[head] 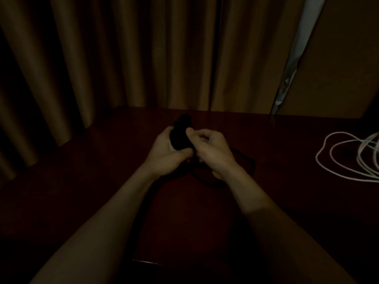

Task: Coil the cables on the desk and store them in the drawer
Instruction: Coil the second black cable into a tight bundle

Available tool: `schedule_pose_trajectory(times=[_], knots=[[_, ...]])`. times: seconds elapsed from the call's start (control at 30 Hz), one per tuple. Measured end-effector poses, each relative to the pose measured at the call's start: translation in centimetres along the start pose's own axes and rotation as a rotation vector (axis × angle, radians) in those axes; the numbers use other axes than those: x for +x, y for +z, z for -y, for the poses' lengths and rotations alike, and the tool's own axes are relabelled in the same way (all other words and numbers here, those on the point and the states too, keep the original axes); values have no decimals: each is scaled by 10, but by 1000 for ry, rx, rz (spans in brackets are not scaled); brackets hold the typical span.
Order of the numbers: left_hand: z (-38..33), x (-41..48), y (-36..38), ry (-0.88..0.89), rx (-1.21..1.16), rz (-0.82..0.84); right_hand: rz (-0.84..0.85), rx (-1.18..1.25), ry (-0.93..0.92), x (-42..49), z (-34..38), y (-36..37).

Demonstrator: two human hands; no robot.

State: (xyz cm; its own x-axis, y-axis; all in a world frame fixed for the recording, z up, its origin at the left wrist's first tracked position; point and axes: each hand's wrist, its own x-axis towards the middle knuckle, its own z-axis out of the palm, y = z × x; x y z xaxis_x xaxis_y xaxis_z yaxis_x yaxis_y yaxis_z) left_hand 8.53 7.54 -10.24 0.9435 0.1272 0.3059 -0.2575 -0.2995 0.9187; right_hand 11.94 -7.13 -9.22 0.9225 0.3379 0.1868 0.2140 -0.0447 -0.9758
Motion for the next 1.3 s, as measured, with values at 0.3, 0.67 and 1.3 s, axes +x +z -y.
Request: schedule_pose_trajectory(times=[0.3,0.67,1.3], knots=[[15,-1,2,185,476,-84,-41,-131,-9,1,-4,7],[0,-1,-9,-36,-36,120,268,69,58,-2,-2,-17],[4,1,-6,20,92,-12,67,70,13,3,-4,-4]])
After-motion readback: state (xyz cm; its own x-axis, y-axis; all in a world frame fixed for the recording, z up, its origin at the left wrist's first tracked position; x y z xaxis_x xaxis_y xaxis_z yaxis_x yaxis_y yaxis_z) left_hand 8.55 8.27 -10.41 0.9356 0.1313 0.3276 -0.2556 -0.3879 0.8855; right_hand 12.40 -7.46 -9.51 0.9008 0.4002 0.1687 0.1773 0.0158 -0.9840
